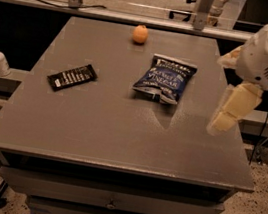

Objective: Pick rxbar chocolate

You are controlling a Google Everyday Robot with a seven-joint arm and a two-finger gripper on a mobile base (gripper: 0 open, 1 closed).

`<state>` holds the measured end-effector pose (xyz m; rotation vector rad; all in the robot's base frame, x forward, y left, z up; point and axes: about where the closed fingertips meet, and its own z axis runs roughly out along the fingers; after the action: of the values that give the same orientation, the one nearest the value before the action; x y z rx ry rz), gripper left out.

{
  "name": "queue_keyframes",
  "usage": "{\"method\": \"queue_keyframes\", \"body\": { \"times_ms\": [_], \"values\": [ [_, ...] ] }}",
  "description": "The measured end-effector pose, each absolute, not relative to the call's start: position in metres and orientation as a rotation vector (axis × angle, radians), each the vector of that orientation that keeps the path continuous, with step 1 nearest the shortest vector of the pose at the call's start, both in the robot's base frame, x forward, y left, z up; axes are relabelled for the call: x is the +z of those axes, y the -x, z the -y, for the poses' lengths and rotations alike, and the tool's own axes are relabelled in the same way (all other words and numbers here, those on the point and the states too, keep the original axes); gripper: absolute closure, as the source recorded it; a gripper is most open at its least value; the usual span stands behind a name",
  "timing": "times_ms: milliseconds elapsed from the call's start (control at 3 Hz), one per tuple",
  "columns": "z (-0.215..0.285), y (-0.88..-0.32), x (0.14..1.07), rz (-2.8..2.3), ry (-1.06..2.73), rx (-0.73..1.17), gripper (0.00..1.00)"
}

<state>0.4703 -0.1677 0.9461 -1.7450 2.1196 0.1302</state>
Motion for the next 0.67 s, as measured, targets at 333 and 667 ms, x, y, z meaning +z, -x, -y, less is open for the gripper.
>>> {"method": "queue_keyframes", "body": {
  "times_ms": [333,667],
  "values": [
    [0.116,-0.500,0.935,-2.013,1.729,0.264,0.00],
    [0.061,-0.526,0.933,-1.910,1.703,0.352,0.00]
  ]
}}
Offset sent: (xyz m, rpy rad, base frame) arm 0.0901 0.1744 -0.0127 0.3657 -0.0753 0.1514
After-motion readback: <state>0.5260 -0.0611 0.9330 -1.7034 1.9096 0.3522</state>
